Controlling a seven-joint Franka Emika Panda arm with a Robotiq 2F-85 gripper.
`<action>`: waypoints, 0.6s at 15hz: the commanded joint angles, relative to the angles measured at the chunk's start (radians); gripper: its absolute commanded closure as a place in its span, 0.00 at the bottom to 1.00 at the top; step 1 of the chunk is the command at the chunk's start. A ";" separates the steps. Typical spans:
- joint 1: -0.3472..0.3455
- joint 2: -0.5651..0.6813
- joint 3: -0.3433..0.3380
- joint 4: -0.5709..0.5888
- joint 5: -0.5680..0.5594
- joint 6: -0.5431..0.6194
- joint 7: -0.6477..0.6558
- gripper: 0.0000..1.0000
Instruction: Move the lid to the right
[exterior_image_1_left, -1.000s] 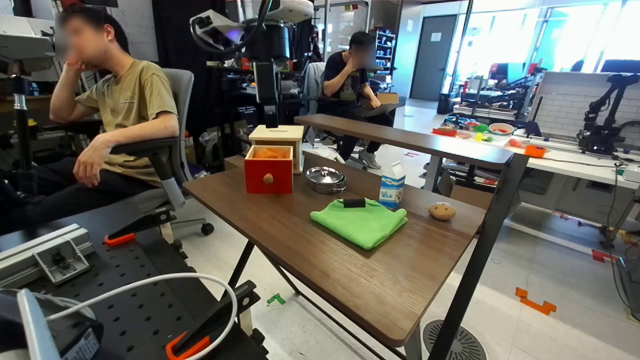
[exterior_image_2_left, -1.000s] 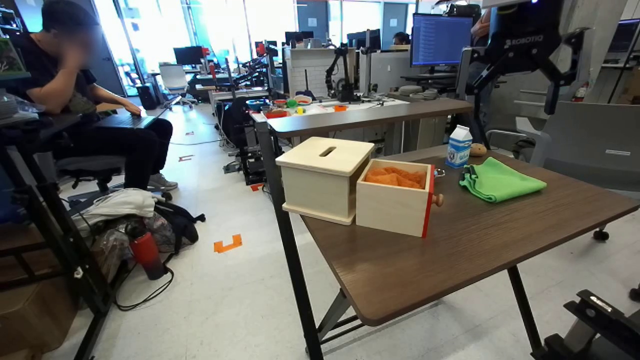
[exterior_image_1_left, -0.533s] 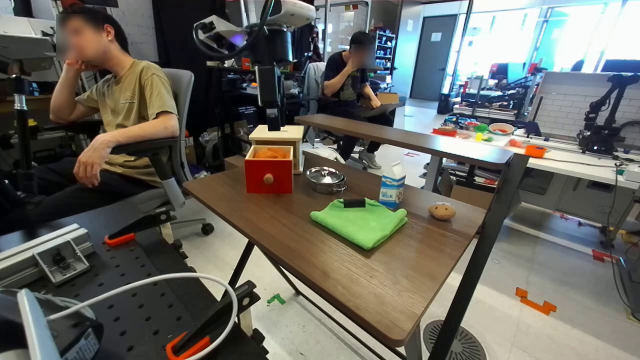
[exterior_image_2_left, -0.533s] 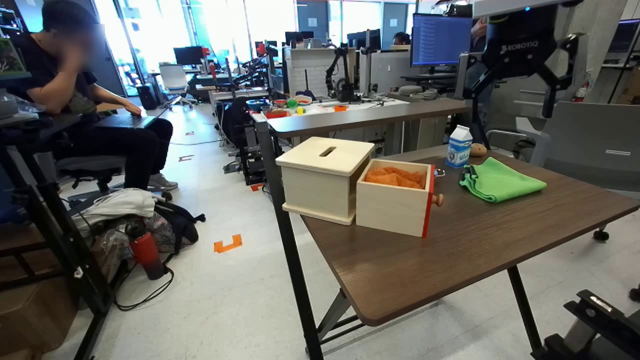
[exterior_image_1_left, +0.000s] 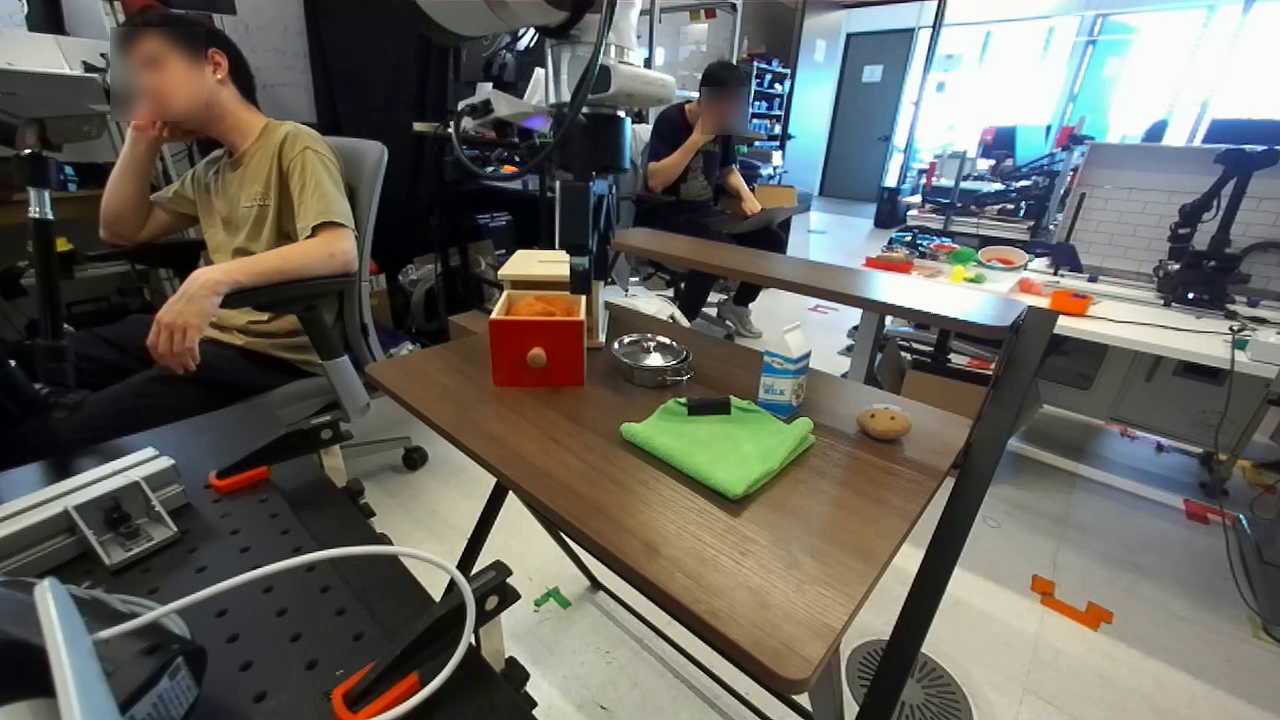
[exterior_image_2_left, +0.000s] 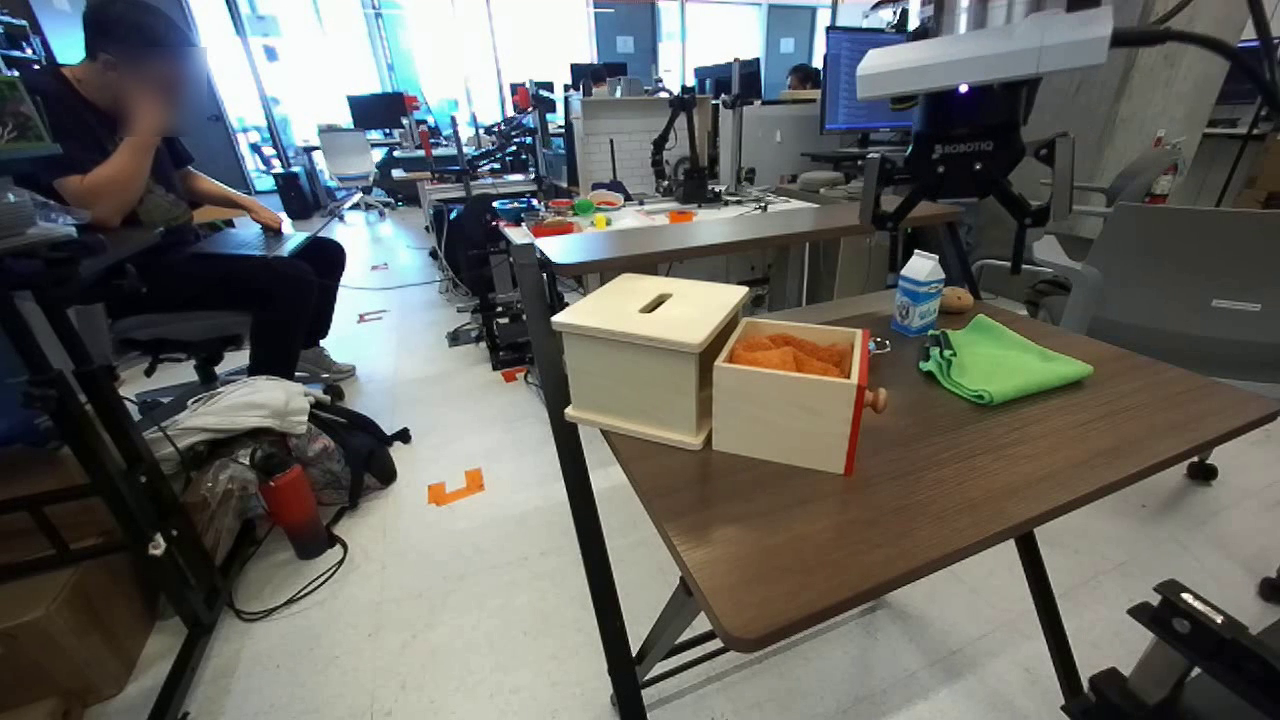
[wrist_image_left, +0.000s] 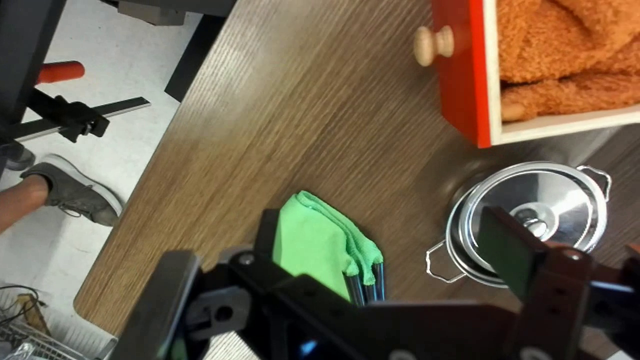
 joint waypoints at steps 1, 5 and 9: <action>0.037 0.127 -0.043 0.162 0.033 -0.047 -0.012 0.00; 0.065 0.241 -0.074 0.289 0.041 -0.036 0.010 0.00; 0.080 0.347 -0.083 0.420 0.062 -0.047 0.011 0.00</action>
